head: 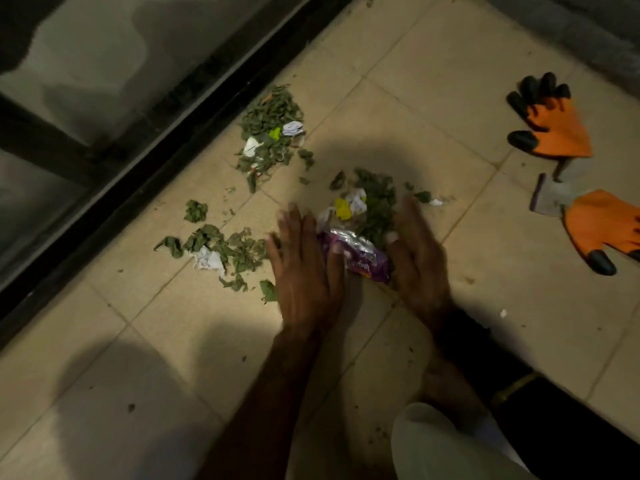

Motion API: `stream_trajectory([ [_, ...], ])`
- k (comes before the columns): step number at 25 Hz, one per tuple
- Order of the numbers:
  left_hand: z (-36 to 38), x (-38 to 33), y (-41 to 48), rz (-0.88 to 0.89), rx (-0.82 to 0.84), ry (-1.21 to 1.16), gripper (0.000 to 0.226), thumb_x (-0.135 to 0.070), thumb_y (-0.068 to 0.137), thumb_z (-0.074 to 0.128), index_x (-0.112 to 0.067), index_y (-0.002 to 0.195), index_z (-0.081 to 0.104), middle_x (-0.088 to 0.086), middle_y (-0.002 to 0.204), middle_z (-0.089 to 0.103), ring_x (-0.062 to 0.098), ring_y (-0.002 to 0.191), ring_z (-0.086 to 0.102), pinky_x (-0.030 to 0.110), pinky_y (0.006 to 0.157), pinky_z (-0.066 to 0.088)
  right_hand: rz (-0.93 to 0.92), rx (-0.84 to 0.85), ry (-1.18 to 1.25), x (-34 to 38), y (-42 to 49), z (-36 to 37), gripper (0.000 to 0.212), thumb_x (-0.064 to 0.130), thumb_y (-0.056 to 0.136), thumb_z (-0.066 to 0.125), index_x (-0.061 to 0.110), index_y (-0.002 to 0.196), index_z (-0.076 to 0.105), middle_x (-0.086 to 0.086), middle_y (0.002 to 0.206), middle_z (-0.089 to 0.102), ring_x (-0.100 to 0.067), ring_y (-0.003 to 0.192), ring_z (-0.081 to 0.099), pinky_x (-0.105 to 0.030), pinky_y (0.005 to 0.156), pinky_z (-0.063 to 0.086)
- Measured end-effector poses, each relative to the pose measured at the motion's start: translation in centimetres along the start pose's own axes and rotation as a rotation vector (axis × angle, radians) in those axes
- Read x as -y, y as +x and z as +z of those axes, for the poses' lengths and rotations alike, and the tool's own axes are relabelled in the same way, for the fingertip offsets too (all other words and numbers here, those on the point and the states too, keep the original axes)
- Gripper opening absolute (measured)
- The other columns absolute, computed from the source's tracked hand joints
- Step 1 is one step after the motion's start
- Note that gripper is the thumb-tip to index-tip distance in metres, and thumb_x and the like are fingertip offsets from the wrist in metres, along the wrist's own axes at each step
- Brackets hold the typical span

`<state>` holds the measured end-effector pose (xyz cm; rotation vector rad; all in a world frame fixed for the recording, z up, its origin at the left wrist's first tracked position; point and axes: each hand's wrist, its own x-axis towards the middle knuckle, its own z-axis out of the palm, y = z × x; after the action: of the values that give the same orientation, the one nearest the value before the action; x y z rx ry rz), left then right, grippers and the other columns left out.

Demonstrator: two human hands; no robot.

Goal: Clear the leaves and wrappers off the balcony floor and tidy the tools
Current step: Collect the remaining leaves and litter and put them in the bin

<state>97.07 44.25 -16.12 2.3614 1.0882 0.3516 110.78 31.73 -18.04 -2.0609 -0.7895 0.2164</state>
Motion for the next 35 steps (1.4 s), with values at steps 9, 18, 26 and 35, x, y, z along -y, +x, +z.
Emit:
stream_trajectory([
  [9,-1.5,6.2,0.2,-0.342,-0.178,-0.076,0.073,-0.054,0.105,0.023,-0.012,0.161,0.002,0.009,0.169,-0.003,0.018,0.156,-0.007,0.047,0.127,0.006,-0.003,0.331,-0.076,0.0,6.1,2.7,0.075,0.052,0.097,0.033,0.009,0.159,0.027,-0.010,0.166,0.024,-0.021,0.154,0.020,-0.044,0.127,0.015],
  [18,-4.3,10.5,5.3,-0.391,-0.253,-0.103,0.064,-0.051,0.104,0.034,-0.013,0.155,0.023,0.012,0.161,0.028,0.031,0.148,0.026,0.057,0.119,0.025,-0.145,0.566,0.005,2.9,10.7,5.4,0.066,0.044,0.099,0.050,0.011,0.155,0.039,-0.003,0.160,0.038,-0.011,0.149,0.032,-0.038,0.126,0.021],
  [26,-2.8,8.2,16.4,-0.126,0.005,-0.078,0.069,-0.053,0.105,0.028,-0.014,0.160,0.015,0.009,0.168,0.011,0.020,0.155,0.009,0.043,0.127,0.009,-0.077,0.631,-0.206,10.0,25.8,12.4,0.069,0.047,0.099,0.045,0.019,0.160,0.028,-0.012,0.168,0.020,-0.026,0.154,0.021,-0.041,0.125,0.017],
  [35,-4.4,6.8,13.3,0.197,0.106,-0.280,0.051,-0.026,0.097,0.048,-0.009,0.146,0.045,0.008,0.143,0.053,0.019,0.129,0.051,0.033,0.110,0.041,-0.151,0.814,0.008,8.7,18.6,8.3,0.038,0.025,0.096,0.064,0.027,0.134,0.065,0.006,0.132,0.067,-0.007,0.124,0.060,-0.031,0.109,0.046],
])
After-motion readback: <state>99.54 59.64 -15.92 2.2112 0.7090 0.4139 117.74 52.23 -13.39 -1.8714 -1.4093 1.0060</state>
